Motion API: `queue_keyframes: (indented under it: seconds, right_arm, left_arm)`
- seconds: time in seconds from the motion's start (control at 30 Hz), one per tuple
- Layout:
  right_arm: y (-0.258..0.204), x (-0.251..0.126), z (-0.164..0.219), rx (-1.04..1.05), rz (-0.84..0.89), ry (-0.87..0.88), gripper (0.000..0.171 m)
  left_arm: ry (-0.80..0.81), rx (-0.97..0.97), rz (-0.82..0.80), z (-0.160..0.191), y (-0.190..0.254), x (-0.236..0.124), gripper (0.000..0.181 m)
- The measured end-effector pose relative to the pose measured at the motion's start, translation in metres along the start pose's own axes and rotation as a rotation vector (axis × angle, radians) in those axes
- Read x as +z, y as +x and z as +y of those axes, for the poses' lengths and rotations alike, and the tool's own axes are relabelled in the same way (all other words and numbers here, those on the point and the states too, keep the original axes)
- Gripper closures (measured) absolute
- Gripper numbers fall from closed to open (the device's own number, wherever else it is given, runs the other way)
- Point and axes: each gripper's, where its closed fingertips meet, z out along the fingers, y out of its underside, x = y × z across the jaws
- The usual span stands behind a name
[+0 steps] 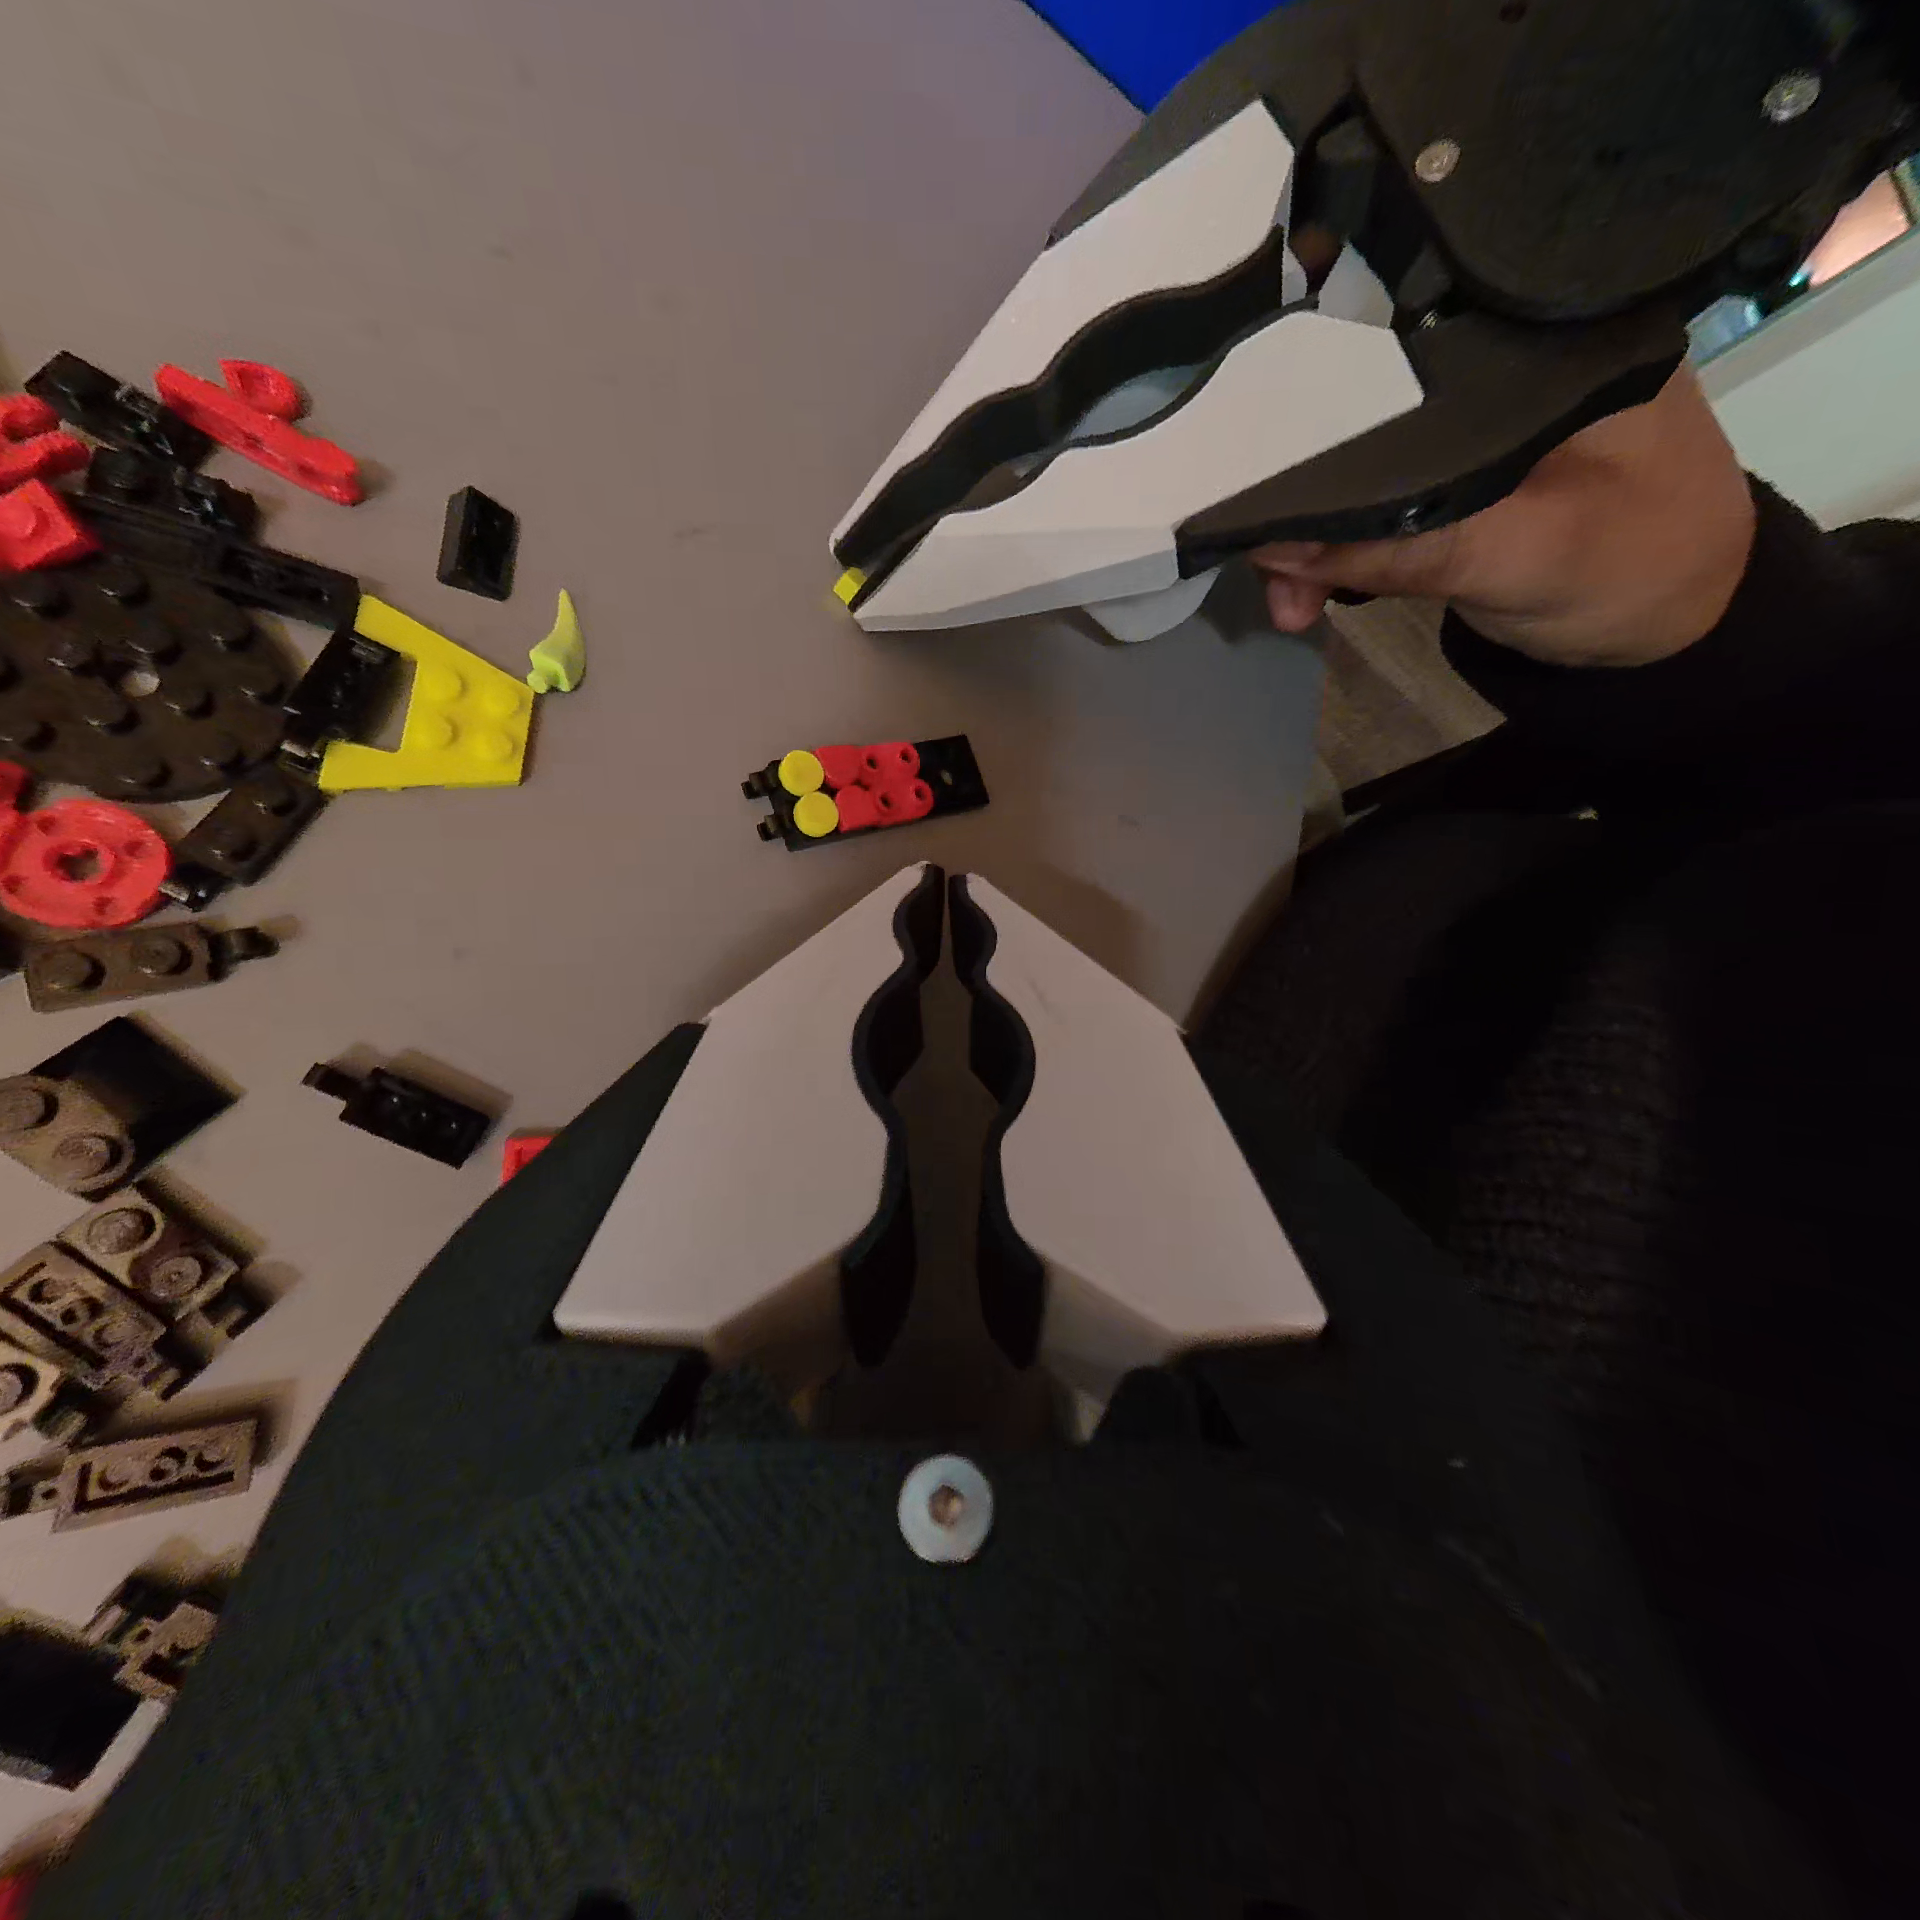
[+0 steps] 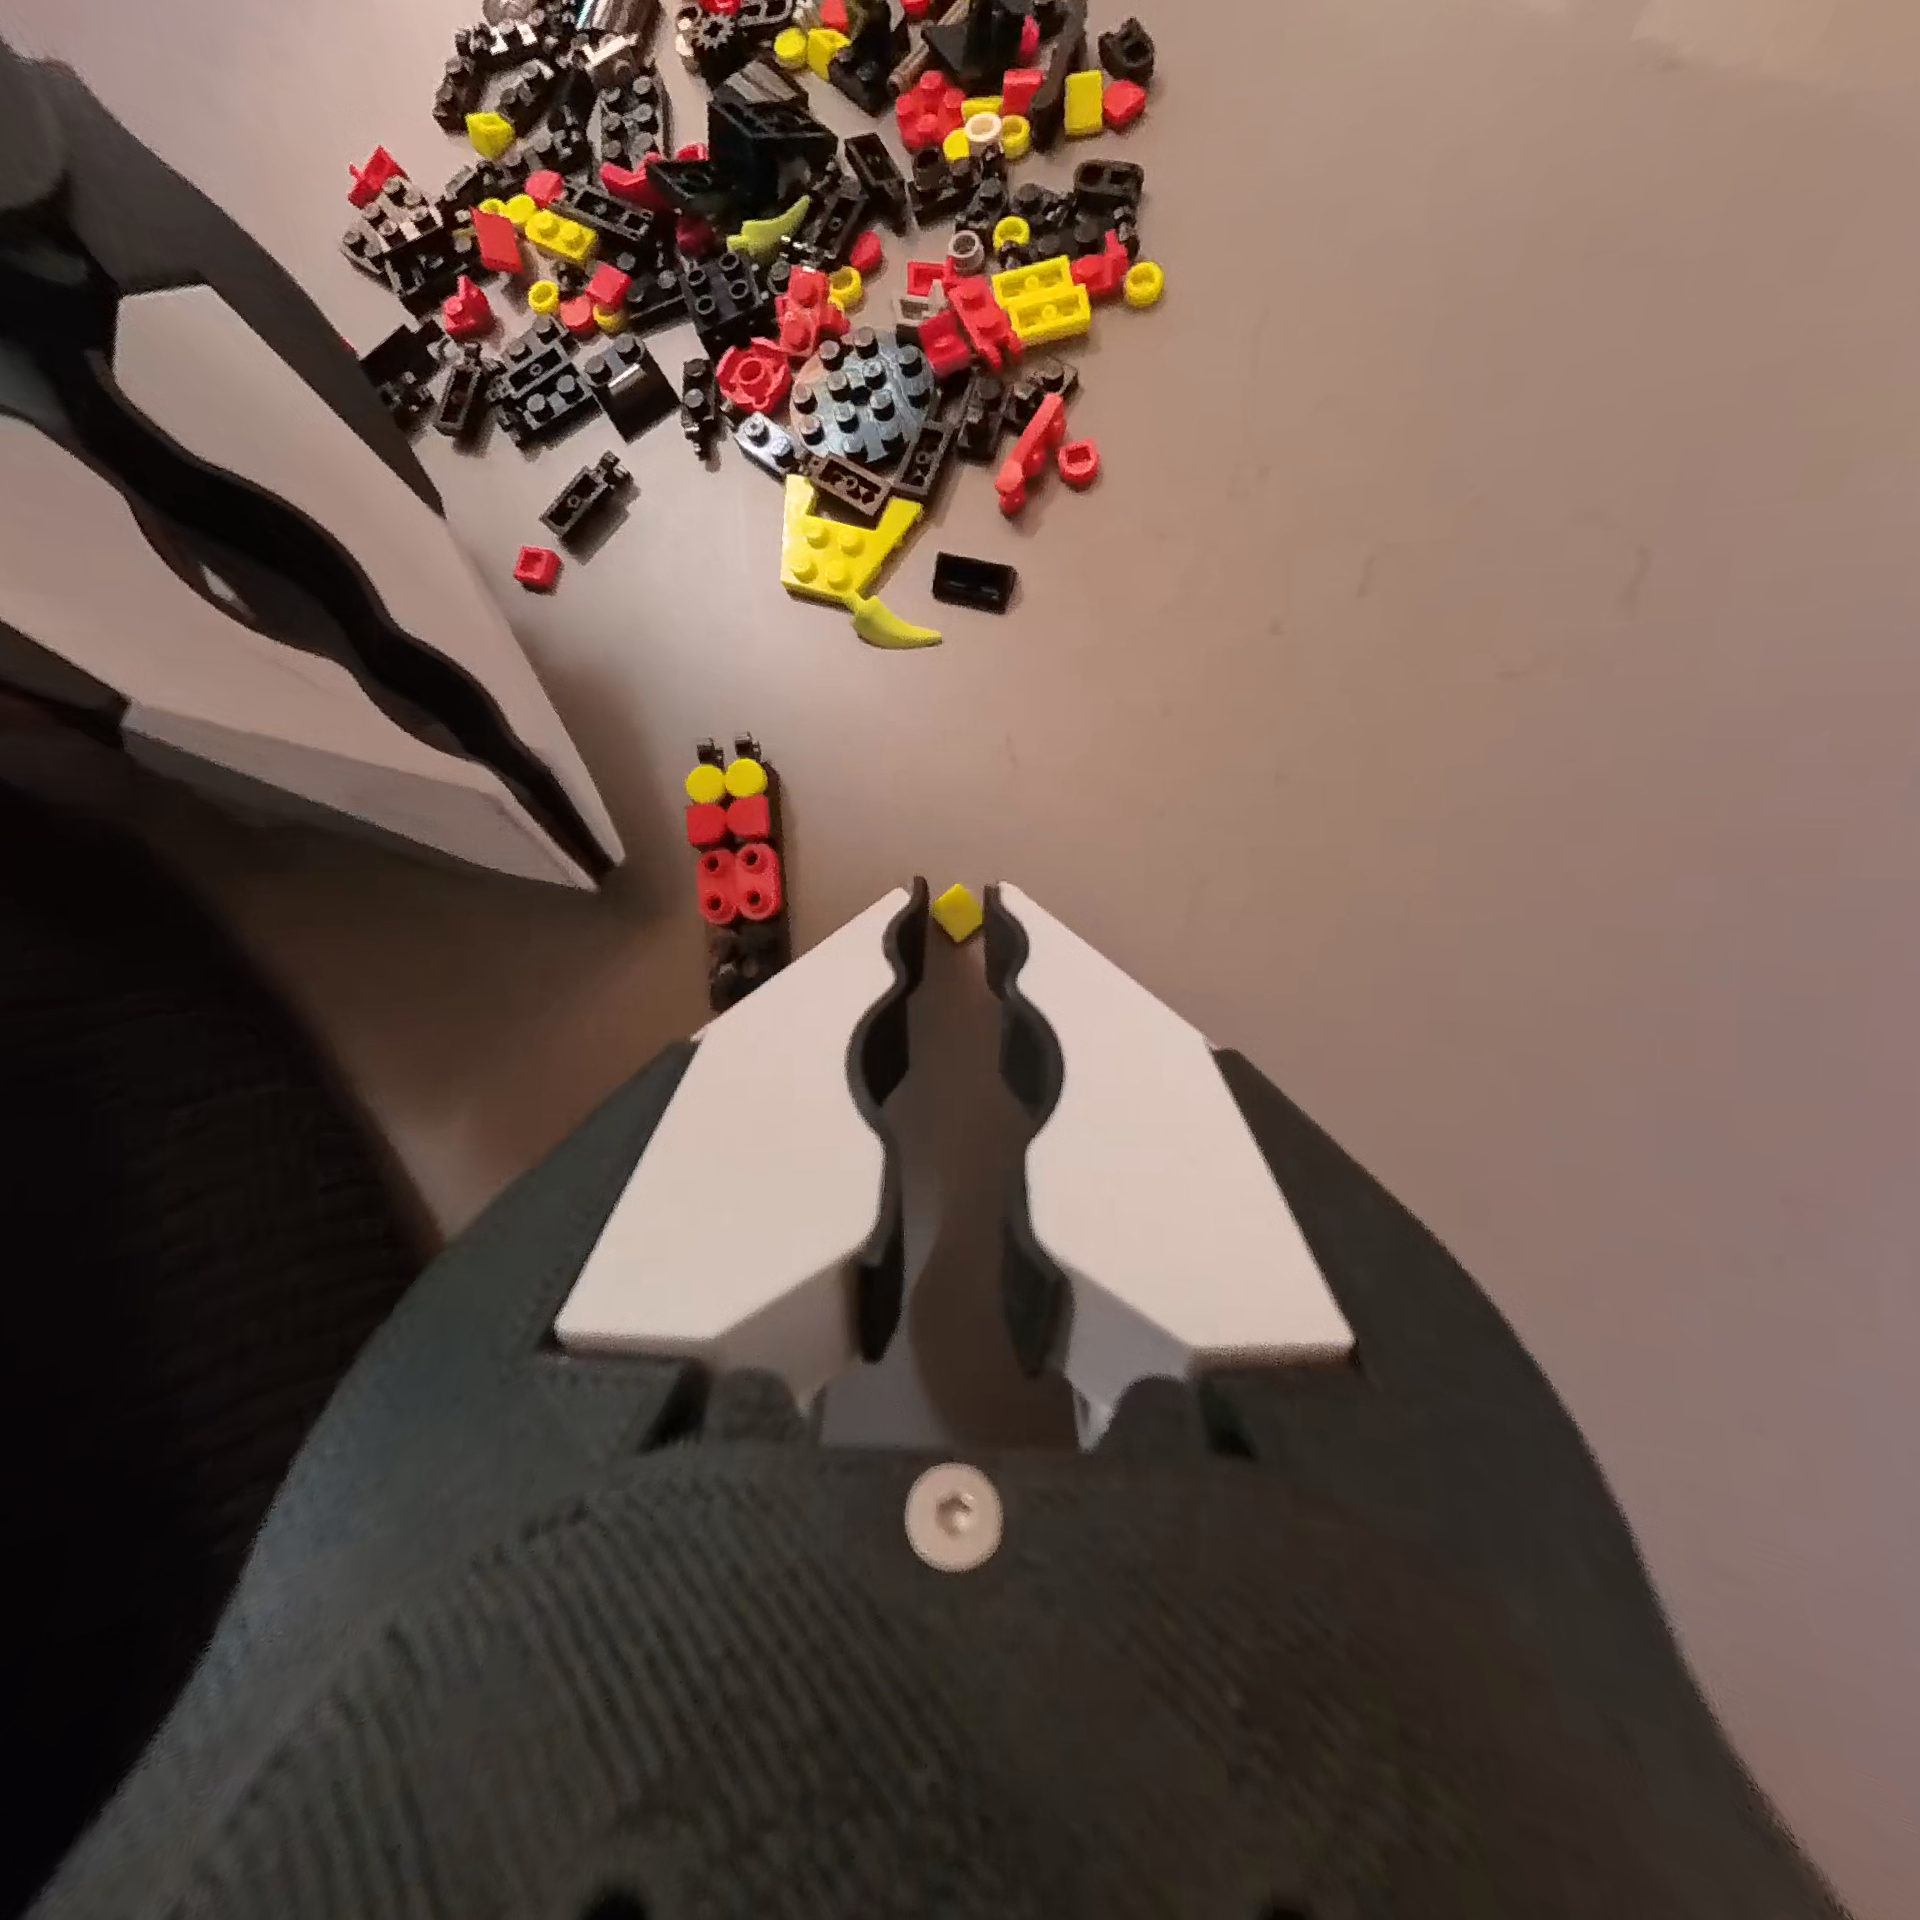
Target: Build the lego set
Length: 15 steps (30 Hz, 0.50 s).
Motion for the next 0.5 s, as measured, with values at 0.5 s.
queue_keyframes:
  seconds: [0.5]
  right_arm:
    - [0.0,-0.002,0.003,0.0,0.026,-0.027,0.164]
  left_arm:
    - [0.049,-0.034,0.014,-0.005,-0.007,-0.013,0.181]
